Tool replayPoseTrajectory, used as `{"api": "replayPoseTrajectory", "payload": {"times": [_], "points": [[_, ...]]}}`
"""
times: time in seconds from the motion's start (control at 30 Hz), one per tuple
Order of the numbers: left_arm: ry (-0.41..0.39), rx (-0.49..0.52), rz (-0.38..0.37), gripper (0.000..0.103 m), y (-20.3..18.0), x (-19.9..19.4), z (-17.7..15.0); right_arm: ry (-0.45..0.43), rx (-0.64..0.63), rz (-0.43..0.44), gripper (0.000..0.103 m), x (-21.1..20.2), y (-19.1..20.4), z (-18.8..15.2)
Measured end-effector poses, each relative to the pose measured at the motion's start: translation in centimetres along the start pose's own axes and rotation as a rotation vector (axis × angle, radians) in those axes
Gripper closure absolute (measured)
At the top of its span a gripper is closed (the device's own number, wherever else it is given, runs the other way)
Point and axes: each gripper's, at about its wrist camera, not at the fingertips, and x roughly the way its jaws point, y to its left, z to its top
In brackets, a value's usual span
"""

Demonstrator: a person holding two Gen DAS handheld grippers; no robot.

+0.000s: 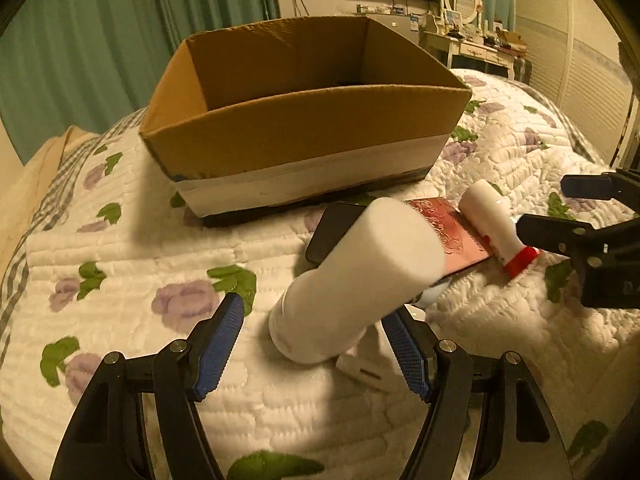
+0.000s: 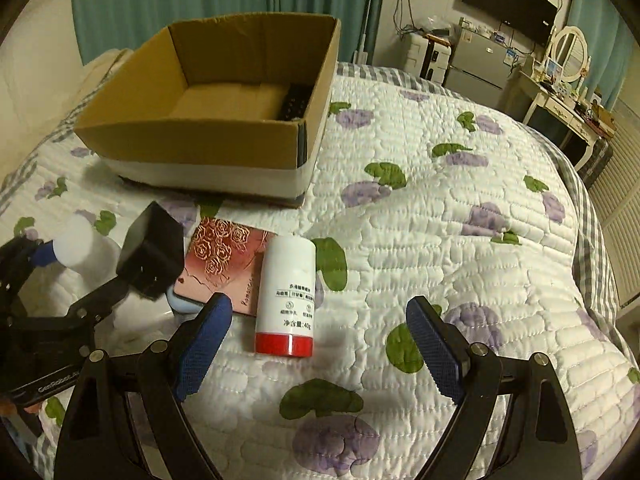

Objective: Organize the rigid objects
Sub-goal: 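Grasp the large white bottle with the left tool while the right grasps the red-capped bottle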

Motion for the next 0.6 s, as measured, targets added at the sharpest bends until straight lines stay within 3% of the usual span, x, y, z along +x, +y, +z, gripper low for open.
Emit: {"api": "replayPoseTrajectory", "payload": {"times": [0.03,0.07,0.1,0.4,0.47,0.53,0.6], "points": [[0.006,0.002,0.0,0.033,0.0,0.2,0.0,0.004,0.0,-0.001,0.014,0.1,0.0,-0.1],[0.01,0.003,-0.006,0.05,0.0,0.3,0.0,0.006,-0.001,-0.002,0.014,0.2,0.1,-0.1],[0.009,0.005,-0.015,0.053,0.0,0.2,-0.1,0.009,-0.005,-0.004,0.014,0.4,0.2,-0.2],[-0.055,-0.036,0.016,0.053,1.3,-3.7,0.6,0.024,-0.007,0.016,0.014,1.9,0.7,0.1],[-0.06,-0.049,0.028,0.053,1.8,-4.3,0.9,0.028,-0.007,0.017,0.018,2.4,0.9,0.4],[-0.06,-0.061,0.036,0.053,2.2,-4.5,1.0,0.046,-0.009,0.027,0.03,3.3,1.0,0.5],[-0.053,-0.07,0.033,0.053,2.6,-4.4,1.0,0.065,-0.007,0.041,0.033,4.1,1.2,0.4]]}}
